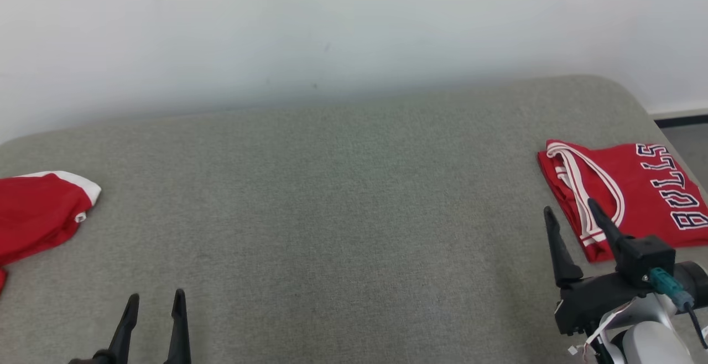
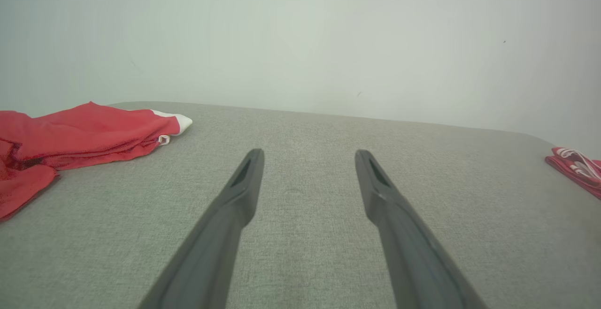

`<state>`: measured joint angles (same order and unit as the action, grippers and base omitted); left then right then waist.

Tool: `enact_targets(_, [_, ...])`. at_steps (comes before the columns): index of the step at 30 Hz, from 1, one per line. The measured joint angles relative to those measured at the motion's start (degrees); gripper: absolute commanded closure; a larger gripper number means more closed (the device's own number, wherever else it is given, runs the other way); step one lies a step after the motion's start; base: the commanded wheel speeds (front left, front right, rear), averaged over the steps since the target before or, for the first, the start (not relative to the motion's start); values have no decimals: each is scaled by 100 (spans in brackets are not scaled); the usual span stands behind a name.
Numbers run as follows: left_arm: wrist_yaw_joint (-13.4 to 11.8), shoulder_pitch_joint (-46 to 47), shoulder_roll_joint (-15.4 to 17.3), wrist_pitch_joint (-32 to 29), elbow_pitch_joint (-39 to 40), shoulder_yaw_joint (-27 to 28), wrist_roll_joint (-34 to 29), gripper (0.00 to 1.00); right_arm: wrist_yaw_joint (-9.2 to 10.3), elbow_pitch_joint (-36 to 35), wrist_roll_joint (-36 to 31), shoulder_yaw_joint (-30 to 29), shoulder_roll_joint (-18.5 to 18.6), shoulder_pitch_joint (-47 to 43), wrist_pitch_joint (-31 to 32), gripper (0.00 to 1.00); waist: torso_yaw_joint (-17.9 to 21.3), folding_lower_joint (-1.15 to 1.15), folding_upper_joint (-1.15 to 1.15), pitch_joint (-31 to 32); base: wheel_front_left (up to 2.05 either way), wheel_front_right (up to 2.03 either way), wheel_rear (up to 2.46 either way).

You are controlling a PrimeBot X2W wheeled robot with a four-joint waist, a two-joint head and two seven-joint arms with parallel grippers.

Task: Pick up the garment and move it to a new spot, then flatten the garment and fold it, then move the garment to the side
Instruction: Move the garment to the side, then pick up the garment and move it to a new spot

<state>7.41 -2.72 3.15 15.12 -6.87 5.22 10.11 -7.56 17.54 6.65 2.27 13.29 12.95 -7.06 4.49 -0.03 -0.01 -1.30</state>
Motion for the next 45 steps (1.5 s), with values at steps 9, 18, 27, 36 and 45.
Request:
enact_targets(9, [0,-245,-14,0,-168,133,-12,0,0,276,103,138,-386,-160,-143,0,-263,2,0,392,0,0,0])
enact_targets(18, [-31,-250,-21,0,-237,123,-7,0,0,613,76,37,-598,-382,-309,0,-455,2,1,633,0,0,0])
enact_targets(27, [-42,-167,-23,0,-379,102,-24,0,0,667,48,-4,-695,-499,-355,0,-443,2,1,669,0,0,0])
enact_targets(36, [-41,-8,-24,0,-465,54,-35,0,0,694,38,5,-715,-501,-357,0,-371,3,1,637,0,0,0])
enact_targets(45, [-41,-8,-23,0,-469,36,-32,0,0,695,42,15,-694,-499,-357,0,-380,3,1,616,0,0,0])
